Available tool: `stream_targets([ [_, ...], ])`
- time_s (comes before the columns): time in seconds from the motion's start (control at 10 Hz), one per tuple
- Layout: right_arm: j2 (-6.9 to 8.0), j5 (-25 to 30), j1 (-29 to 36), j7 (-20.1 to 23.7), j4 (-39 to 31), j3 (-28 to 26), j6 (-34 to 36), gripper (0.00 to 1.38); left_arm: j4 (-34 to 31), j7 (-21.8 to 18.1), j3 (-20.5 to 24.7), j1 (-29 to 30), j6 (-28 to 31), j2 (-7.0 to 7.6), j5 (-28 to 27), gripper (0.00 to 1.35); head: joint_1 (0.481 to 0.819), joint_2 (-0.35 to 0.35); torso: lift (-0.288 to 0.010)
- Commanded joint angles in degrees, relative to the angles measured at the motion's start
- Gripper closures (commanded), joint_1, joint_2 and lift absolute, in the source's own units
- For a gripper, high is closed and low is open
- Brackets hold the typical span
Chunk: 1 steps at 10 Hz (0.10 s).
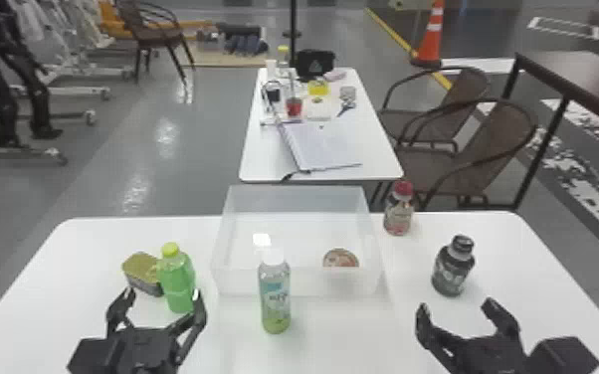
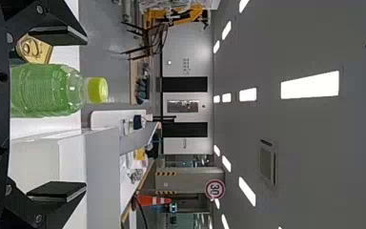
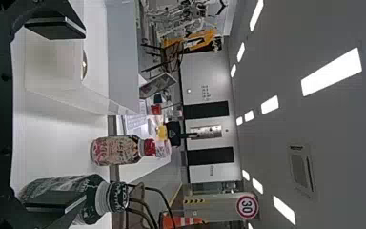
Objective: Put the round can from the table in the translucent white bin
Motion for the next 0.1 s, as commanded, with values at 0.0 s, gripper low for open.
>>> stream_targets([
  [0.0,-0.07,0.11,0.03,-0.03,-0.22,0.00,0.00,0.11,-0.09,0.00,0.03,-0.02,0.00,-0.15,-0.04,0.21,0.549,0.000,-0.100],
])
